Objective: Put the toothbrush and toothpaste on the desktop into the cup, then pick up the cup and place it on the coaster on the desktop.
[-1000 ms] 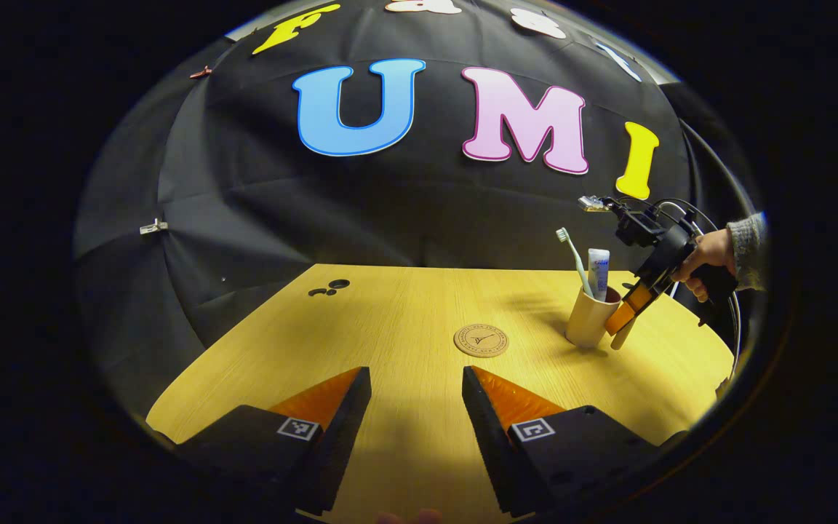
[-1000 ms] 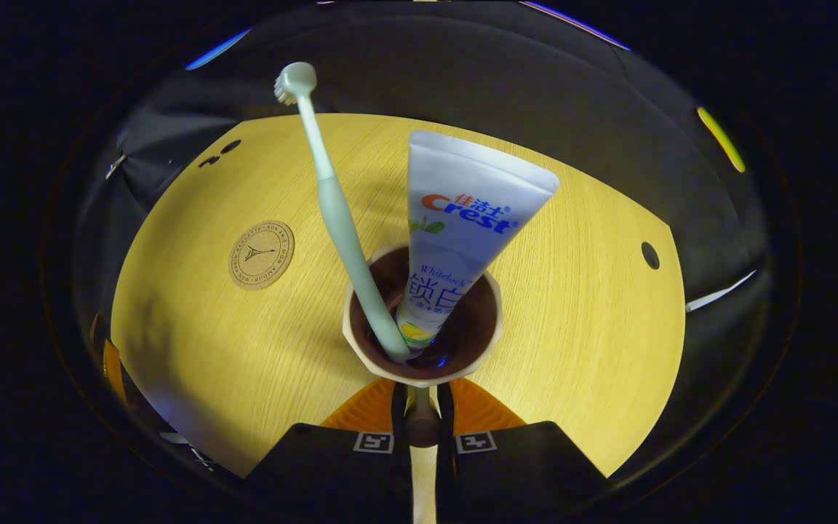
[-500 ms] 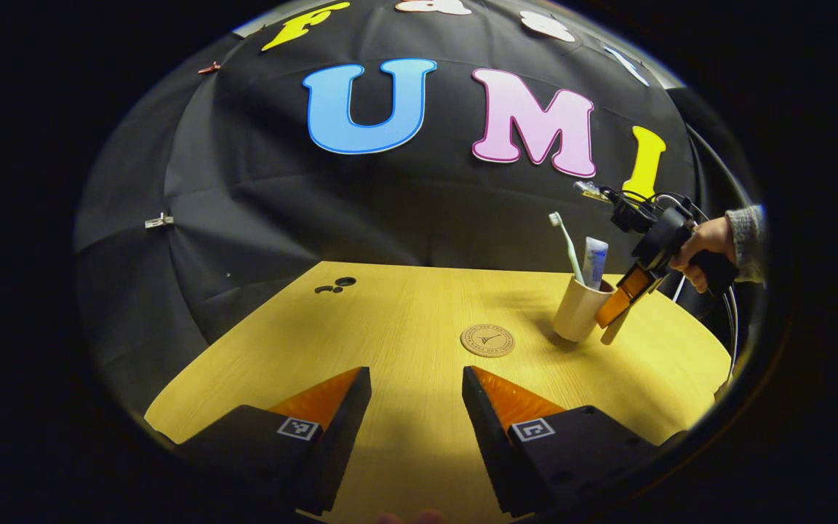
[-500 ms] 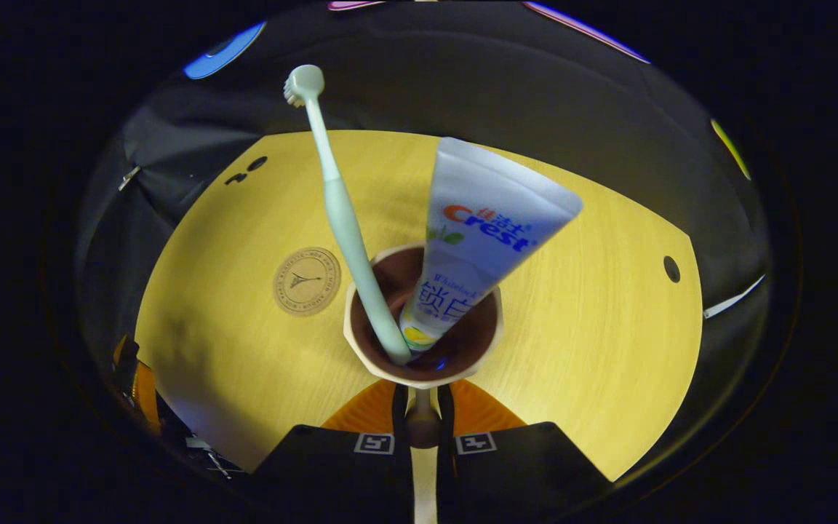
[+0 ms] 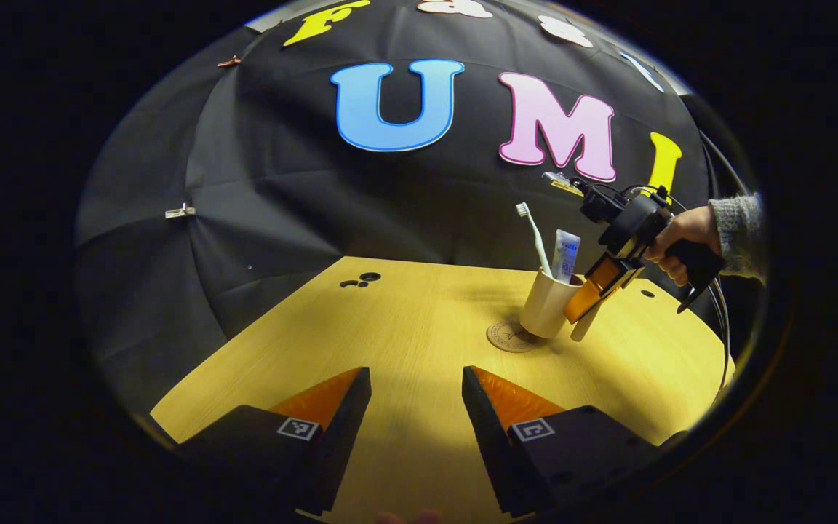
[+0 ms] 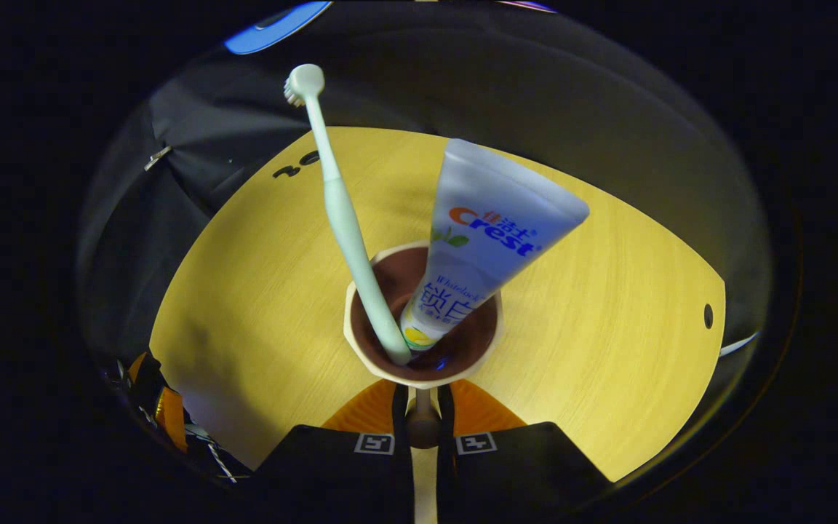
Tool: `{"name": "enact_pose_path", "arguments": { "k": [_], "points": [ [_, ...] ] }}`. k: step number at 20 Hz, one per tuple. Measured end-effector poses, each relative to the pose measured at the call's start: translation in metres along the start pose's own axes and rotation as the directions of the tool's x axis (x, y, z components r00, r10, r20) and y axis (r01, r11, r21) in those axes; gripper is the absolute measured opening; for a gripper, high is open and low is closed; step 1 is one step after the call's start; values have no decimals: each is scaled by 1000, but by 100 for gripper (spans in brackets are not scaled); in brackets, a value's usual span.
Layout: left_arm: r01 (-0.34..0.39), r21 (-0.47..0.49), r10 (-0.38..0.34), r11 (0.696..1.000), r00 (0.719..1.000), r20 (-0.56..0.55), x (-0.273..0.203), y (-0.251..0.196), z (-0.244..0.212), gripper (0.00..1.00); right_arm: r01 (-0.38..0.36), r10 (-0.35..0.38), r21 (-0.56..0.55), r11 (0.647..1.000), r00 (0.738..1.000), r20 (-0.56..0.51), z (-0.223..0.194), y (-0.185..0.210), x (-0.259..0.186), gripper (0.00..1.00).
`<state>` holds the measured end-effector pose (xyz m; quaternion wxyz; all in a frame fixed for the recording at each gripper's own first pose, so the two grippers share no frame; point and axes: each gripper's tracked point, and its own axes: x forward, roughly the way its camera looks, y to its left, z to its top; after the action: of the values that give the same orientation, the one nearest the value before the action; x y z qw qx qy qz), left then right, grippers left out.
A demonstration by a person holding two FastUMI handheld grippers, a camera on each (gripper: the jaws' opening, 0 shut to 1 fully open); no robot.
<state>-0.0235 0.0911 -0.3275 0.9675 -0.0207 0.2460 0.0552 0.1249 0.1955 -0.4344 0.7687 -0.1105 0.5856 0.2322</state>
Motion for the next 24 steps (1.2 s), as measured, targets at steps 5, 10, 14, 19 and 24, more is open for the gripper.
{"name": "enact_pose_path", "arguments": {
  "k": [5, 10, 14, 19, 24],
  "points": [
    [-21, -13, 21, 1000, 1000, -4, -2, 12, -4, 81, -7, 6, -45, 999, 1000, -25, 8, 21, 17, 16],
    [-30, -21, 30, 999, 1000, -6, -1, 19, -5, 81, 8, -13, -70, 998, 998, -66, 5, 22, 27, 16],
    [-37, -26, 37, 999, 999, -10, 1, 23, -8, 81, 26, -32, -82, 996, 997, -73, 4, 23, 26, 16],
    [-38, -28, 38, 999, 999, -6, 1, 25, -6, 81, 53, -61, -111, 992, 995, -73, 1, 27, 24, 27],
    [-39, -30, 39, 999, 999, -3, -3, 28, -5, 81, 77, -79, -82, 994, 997, -21, 5, 16, 2, 44]
  ]
}}
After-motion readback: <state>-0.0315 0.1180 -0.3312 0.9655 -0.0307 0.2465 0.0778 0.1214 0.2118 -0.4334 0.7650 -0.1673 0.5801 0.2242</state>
